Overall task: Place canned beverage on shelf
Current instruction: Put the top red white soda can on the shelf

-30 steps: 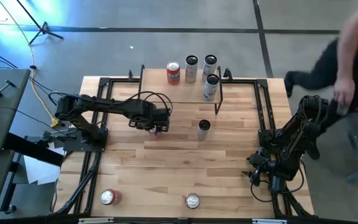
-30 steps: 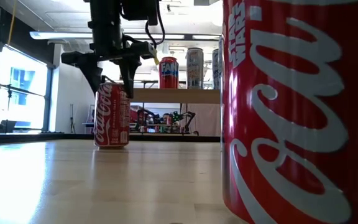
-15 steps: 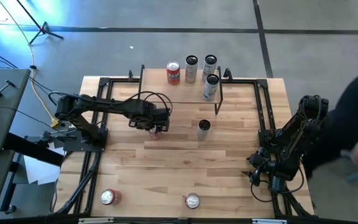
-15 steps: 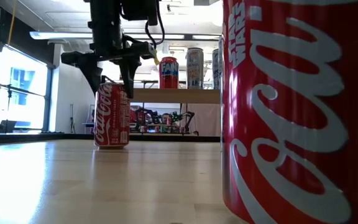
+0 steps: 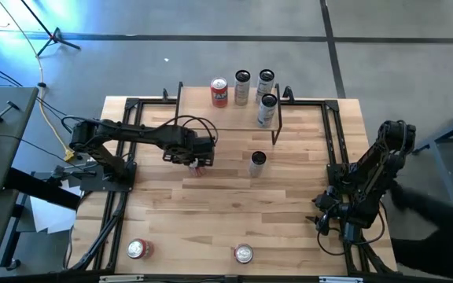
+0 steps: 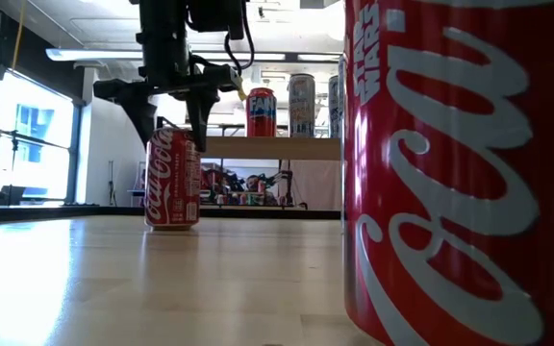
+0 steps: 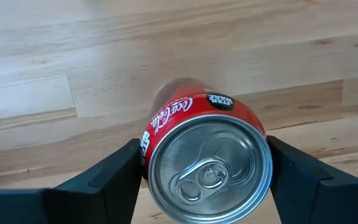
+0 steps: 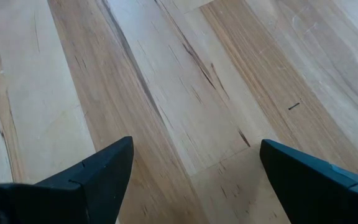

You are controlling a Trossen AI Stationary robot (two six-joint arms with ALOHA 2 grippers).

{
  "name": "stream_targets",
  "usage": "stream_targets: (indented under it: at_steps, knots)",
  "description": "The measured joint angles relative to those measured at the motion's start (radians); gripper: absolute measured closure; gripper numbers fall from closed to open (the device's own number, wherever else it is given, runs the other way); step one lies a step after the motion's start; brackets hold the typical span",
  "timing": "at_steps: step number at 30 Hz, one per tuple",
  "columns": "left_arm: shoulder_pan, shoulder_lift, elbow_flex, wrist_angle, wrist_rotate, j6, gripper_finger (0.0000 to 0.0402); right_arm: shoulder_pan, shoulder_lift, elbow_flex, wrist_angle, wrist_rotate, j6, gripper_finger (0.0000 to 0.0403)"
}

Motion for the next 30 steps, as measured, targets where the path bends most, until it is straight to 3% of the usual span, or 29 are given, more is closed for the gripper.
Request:
stream_targets:
  at_steps: [8, 18, 26, 30]
  knots:
    - [-0.017, 0.002, 0.013, -0.004, -0.020, 0.000, 0.0108, 0.000, 0.000, 0.000, 0.000, 0.000, 0.000, 0.0064]
    - [-0.111, -0.006, 0.016, -0.022, -0.213, -0.080, 0.0101, 0.000, 0.000, 0.000, 0.000, 0.000, 0.000, 0.0064]
    - [-0.089, -0.006, 0.016, -0.031, -0.119, -0.075, 0.0100, 0.000, 0.000, 0.000, 0.000, 0.000, 0.000, 0.0064]
    - [-0.084, -0.008, 0.001, -0.013, -0.122, -0.045, 0.0100, 0.000, 0.000, 0.000, 0.000, 0.000, 0.000, 0.0064]
